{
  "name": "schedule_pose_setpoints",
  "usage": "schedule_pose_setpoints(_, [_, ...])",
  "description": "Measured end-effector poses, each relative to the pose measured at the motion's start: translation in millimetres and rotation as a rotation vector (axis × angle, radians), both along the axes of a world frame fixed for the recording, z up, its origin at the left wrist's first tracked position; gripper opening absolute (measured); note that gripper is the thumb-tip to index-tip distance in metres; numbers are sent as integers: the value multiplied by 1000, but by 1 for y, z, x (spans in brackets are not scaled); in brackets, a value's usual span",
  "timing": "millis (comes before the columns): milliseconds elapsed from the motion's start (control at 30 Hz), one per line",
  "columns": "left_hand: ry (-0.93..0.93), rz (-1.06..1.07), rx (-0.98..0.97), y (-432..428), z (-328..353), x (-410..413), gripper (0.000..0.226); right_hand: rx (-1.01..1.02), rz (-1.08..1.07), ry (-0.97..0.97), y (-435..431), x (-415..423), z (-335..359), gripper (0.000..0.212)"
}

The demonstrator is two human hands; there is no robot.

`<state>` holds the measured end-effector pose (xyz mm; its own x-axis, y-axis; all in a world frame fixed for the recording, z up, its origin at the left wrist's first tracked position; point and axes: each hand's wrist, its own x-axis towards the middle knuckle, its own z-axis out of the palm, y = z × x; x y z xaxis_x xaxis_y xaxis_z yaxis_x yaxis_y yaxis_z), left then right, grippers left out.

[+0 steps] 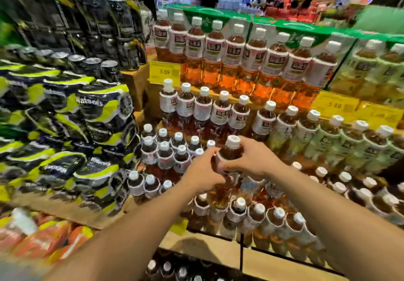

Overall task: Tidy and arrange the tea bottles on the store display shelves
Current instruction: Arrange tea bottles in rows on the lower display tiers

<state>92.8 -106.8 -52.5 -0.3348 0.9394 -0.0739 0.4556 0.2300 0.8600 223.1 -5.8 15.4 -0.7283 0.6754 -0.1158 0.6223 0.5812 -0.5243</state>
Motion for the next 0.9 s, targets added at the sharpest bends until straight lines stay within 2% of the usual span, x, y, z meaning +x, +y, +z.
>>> schedule_pose_setpoints(100, [-45, 44, 2, -9, -15, -11, 67, 22, 13, 0, -4, -15, -14, 38])
schedule_pose_setpoints(200, [-59, 35, -19, -13, -26, -13, 78, 27, 24, -28, -7, -20, -29, 32])
schedule_pose_setpoints(433, [11, -106, -273, 16, -56, 4, 96, -22, 2, -92, 11, 8, -64, 29])
schedule_pose_setpoints(467, [45, -151, -304, 23, -60, 7, 90, -23, -18, -84, 15, 15, -69, 29])
schedule_pose_setpoints(533, [83, -193, -329, 38, -66, 18, 64, -34, -79, -67, 25, 28, -80, 31])
schedule_pose_setpoints(600, [88, -198, -319, 53, -70, 30, 63, -67, -158, -57, 38, 41, -89, 39])
schedule_pose_setpoints(700, [144, -254, -328, 72, -77, 38, 79, -127, -247, -12, 56, 60, -95, 51])
schedule_pose_setpoints(767, [88, -249, -324, 79, -80, 34, 78, -136, -285, 15, 65, 72, -93, 50])
schedule_pose_setpoints(900, [69, -28, -283, 79, -80, 17, 40, -123, -323, 39, 79, 88, -80, 49])
